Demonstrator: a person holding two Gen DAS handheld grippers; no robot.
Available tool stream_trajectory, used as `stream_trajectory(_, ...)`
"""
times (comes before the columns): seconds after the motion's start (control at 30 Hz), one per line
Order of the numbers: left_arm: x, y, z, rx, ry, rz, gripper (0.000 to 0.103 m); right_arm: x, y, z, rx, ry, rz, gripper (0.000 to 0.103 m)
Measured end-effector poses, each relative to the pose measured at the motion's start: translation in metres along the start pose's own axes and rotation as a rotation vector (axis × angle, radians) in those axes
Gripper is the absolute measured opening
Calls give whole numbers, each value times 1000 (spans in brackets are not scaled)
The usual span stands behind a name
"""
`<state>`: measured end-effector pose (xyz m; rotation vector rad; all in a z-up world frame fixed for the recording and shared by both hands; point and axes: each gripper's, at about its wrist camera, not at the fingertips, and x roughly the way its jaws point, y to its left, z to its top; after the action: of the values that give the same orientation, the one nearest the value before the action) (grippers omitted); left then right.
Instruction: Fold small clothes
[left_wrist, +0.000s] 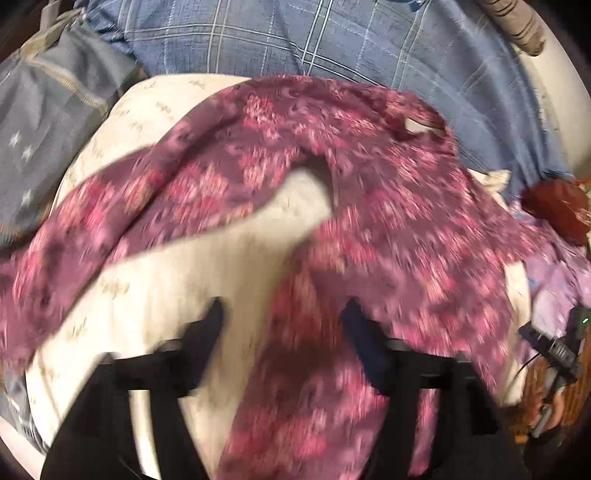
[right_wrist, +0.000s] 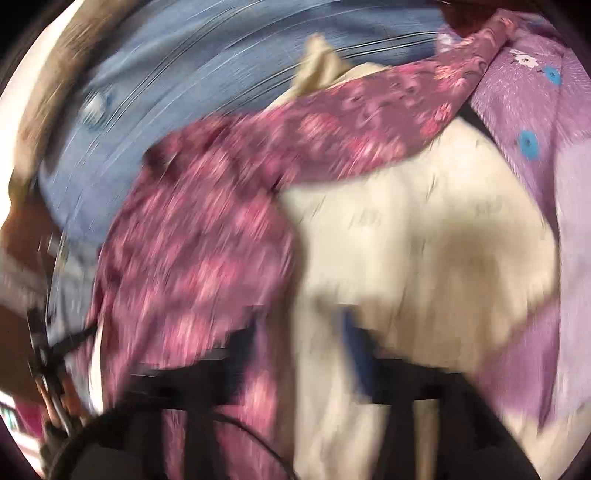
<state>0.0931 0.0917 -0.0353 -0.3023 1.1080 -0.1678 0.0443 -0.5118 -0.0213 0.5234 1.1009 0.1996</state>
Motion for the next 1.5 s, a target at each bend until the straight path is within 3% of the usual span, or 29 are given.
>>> stream_trajectory(0.17,2,23,-54,-59,104,-55,78,15,18,-67,-111,133,27,73)
stream_trajectory(0.2,9,26,-68,-80,139,-65,78,23,22,-75,-132,152,23,66)
stream_trajectory(0.27,3,24,-85,-49,117,-46,78,28,37,-86,-225,144,-17,32)
stream_trajectory(0.3,-2,17,-93,-16,122,-28,77,23,45,-91,-286,157,-41,6)
stream_trajectory(0.37,-8,11,-104,-18,136,-64,72,6,49,-97,-319,136,-45,4)
stream_trajectory(0.47,-14,5,-122,17,133,-7,68,-27,22,-96,-282,95,-85,4)
stream_trajectory(0.57,-10,8,-134,34,147,29,64,-25,-14,-98,-203,120,-174,4)
stream_trajectory(0.67,-25,6,-130,59,141,-33,64,-16,-32,-100,-118,173,-152,7)
stream_trajectory(0.77,-55,-2,-110,105,34,-46,65,-42,-29,-86,-136,89,-133,10)
stream_trajectory(0.8,-64,-6,-97,121,-9,-51,66,-61,-30,-76,-138,35,-131,13)
stream_trajectory(0.87,-63,-14,-73,125,-34,-51,80,-86,-36,-48,-97,-70,-142,31)
stream_trajectory(0.9,-56,-17,-55,117,-38,-44,83,-101,-43,-29,-60,-139,-141,43)
stream_trajectory(0.93,-51,-19,-45,106,-38,-46,83,-114,-50,-12,-25,-202,-148,49)
stream_trajectory(1.03,-18,-33,-8,63,-1,-67,83,-140,-71,41,112,-383,-155,50)
stream_trajectory(1.13,20,-40,27,-15,26,-75,83,-154,-103,93,263,-485,-119,51)
stream_trajectory(1.23,52,-41,56,-100,48,-66,83,-136,-106,138,315,-536,-163,53)
stream_trajectory(1.27,59,-41,61,-114,54,-55,83,-131,-109,155,317,-543,-215,54)
stream_trajectory(1.37,82,-42,72,-129,75,-20,83,-93,-110,186,366,-498,-327,55)
stream_trajectory(1.47,96,-48,78,-113,85,13,83,-69,-119,201,401,-448,-330,55)
stream_trajectory(1.5,99,-50,80,-106,77,26,83,-62,-122,206,406,-431,-343,51)
